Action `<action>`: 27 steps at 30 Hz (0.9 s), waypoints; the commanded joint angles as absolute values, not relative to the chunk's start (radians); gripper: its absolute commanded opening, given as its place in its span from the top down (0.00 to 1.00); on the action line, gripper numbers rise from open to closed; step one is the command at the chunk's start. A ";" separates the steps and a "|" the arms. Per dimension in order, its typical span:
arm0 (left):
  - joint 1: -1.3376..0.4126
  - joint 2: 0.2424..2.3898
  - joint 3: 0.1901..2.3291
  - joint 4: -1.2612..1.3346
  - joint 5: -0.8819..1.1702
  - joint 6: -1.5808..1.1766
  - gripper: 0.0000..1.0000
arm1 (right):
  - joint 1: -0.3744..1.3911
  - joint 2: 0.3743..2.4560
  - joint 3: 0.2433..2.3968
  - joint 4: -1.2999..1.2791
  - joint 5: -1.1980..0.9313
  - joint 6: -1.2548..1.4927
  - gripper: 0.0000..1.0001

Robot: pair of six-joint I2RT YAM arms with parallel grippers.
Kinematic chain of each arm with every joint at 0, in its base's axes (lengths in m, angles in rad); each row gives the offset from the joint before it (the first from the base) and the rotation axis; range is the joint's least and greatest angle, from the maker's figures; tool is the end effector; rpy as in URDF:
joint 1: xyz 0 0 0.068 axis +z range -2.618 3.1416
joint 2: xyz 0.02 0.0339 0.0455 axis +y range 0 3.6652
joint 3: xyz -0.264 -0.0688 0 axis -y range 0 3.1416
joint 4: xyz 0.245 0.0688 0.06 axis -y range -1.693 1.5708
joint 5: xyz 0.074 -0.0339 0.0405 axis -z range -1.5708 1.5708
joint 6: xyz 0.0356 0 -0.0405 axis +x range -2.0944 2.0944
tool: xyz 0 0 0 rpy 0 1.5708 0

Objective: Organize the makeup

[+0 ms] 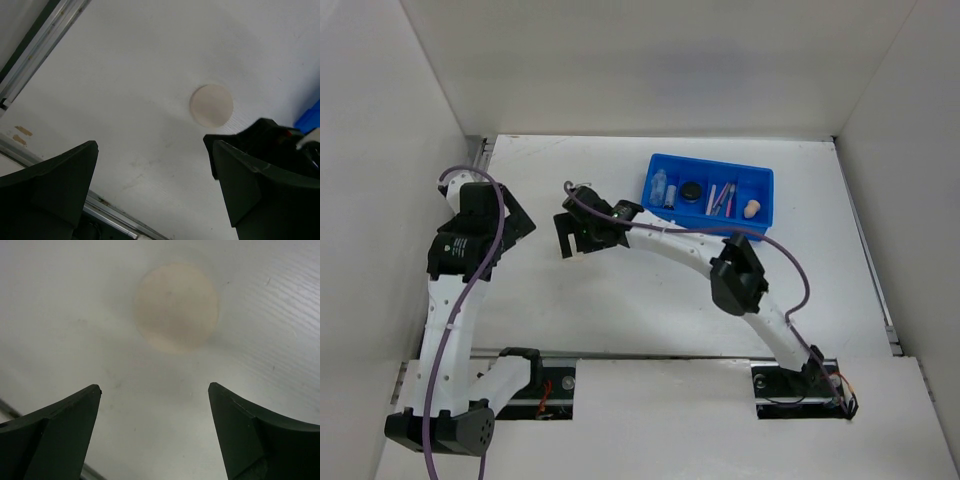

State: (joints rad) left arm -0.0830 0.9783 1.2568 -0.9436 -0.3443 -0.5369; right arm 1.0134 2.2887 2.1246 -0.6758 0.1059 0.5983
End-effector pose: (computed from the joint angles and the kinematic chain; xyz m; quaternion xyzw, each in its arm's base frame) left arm 0.1766 -0.0026 0.3912 -0.2724 0.8463 0.0152 0.4575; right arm 0.2773 0.4378 0.2501 -0.1737 0.9165 0.2232 0.2828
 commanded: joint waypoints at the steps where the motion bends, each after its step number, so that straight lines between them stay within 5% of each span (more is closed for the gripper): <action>1: -0.077 0.957 1.282 -0.959 -0.373 -0.540 0.01 | 0.982 2.379 2.294 -0.757 0.121 0.580 0.06; 17: -0.077 0.957 1.262 -0.959 -0.364 -0.531 0.01 | 0.960 2.657 2.585 -0.793 0.126 0.611 0.33; 27: -0.077 0.936 1.252 -0.959 -0.364 -0.531 0.01 | 0.960 2.658 2.511 -0.804 0.170 0.620 0.35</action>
State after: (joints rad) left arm -0.0830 0.9516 1.2564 -0.9516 -0.3523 -0.5358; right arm 0.9615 2.6656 2.5286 -0.7856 0.1455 0.6106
